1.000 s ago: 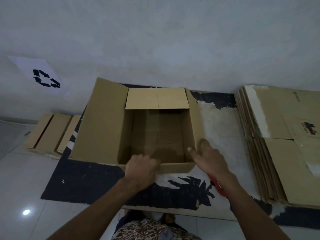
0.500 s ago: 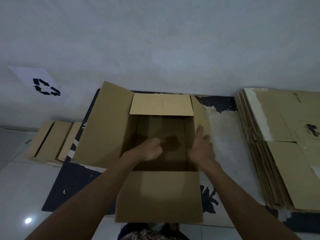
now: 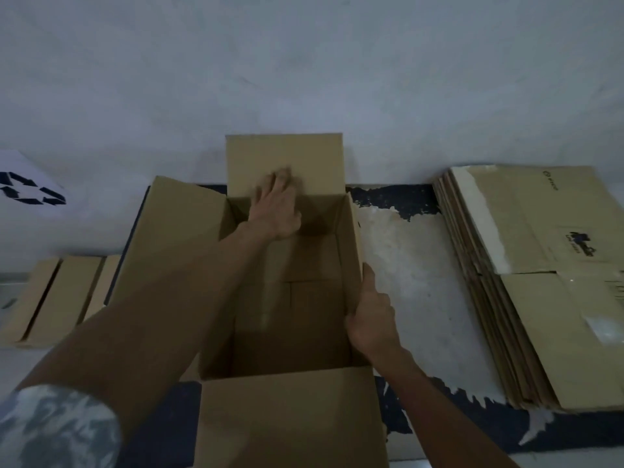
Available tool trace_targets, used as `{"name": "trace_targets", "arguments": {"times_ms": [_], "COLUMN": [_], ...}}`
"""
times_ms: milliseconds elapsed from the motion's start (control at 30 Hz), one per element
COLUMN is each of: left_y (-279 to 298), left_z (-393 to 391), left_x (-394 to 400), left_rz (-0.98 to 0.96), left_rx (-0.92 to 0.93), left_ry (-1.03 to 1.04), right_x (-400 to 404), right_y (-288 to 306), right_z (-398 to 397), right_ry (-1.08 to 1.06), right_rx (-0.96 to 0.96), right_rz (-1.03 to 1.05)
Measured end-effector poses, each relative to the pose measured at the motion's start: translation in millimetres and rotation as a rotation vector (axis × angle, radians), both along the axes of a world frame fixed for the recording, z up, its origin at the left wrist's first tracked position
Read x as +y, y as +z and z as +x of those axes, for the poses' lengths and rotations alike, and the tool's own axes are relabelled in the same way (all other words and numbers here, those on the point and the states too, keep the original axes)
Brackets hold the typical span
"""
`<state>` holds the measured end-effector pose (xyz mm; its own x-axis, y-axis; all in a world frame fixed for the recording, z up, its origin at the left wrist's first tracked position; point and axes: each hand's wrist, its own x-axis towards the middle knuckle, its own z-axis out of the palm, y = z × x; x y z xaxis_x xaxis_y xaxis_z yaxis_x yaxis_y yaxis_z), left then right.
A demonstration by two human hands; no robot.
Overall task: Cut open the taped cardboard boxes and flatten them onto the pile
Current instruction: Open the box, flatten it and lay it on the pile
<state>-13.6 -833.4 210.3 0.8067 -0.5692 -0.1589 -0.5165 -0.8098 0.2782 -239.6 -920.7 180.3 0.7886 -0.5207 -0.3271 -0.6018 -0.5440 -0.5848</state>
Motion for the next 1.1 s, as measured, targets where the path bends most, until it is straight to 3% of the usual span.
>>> {"name": "trace_targets", "arguments": {"times_ms": [167,467,533,600,667,767,800,1000,1100], "left_y": [-22,-20,-11,0,6,-11,-17,1,39], "left_z": [18,23,11,-16,-57,-116,-131,-147,-136], "left_x": [-11,-30,-37,-46,-53,-62,-63,-43,-5], "left_rz": [0.0,-0.043,0.05,0.016,-0.148,-0.441,-0.476,-0.588,-0.779], "left_rx": [0.029,0.034,0.017,-0.022,0.101,0.673,0.781,0.765,0.831], "left_ry": [0.045,0.195,0.203,0.2,0.215,0.333,0.362,0.403,0.452], "right_x": [1,-3,-4,-9,-19,-35,-39,-54,-52], "right_y": [2,-3,-1,6,16,24,23,13,-5], "right_z": [1,3,-2,-7,-13,-29,-35,-63,-64], "right_ry": [-0.02,-0.057,-0.074,-0.099,-0.138,-0.232,-0.28,-0.586,-0.6], "right_rx": [0.047,-0.043,-0.074,-0.092,-0.097,-0.217,-0.265,-0.458,-0.299], "right_rz": [-0.037,-0.029,0.03,0.125,0.219,0.303,0.32,0.239,0.361]}}
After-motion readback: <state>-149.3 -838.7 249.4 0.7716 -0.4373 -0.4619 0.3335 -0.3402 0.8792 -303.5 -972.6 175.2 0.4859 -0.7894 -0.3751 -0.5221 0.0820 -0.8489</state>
